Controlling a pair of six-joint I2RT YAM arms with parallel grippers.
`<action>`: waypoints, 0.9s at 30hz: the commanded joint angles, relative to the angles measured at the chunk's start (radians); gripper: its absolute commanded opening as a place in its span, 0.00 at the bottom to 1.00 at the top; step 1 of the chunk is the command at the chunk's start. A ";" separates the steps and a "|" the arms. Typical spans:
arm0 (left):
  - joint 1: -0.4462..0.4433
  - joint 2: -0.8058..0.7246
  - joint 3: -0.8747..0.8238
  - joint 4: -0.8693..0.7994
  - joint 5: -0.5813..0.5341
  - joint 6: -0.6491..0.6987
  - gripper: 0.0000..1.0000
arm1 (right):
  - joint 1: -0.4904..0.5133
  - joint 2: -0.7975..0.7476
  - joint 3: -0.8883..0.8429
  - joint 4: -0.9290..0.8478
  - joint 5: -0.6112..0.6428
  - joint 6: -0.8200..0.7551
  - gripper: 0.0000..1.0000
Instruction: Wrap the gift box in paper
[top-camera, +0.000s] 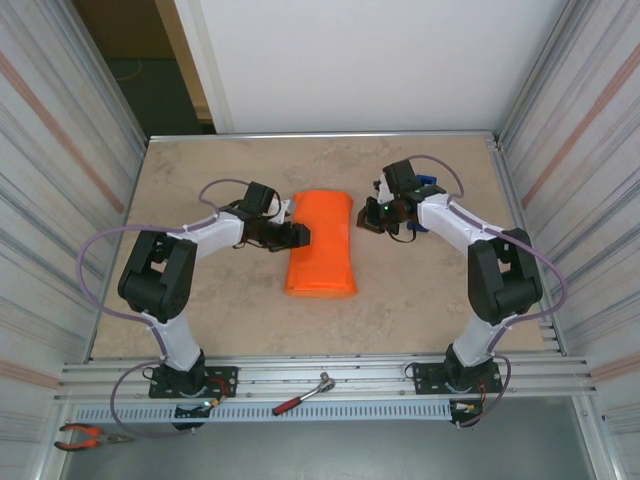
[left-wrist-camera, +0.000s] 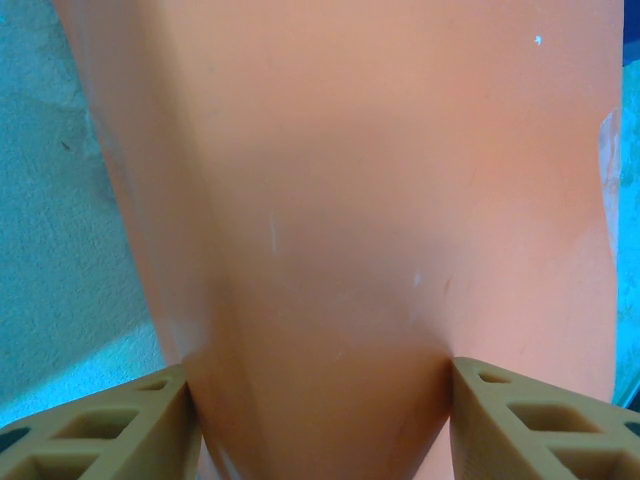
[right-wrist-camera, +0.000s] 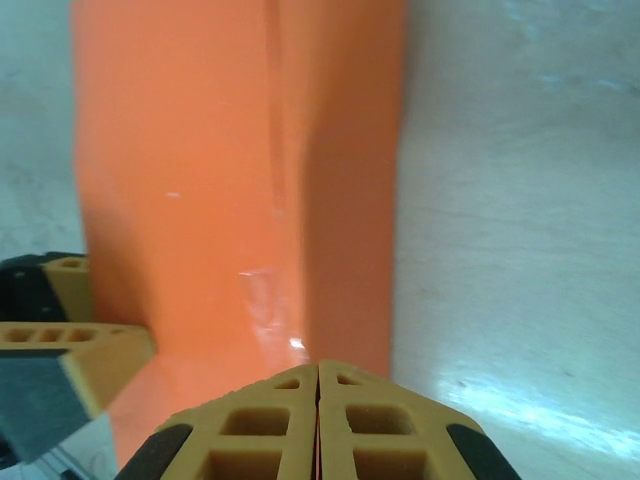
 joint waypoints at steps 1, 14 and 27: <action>-0.036 0.105 -0.084 -0.160 -0.156 0.009 0.60 | 0.043 0.048 0.072 0.025 -0.037 0.031 0.09; -0.036 0.088 -0.086 -0.162 -0.150 0.009 0.60 | 0.079 0.125 0.018 0.113 -0.022 0.084 0.07; -0.017 -0.036 0.017 -0.156 -0.039 0.057 0.71 | 0.072 -0.043 -0.013 0.074 -0.024 0.087 0.34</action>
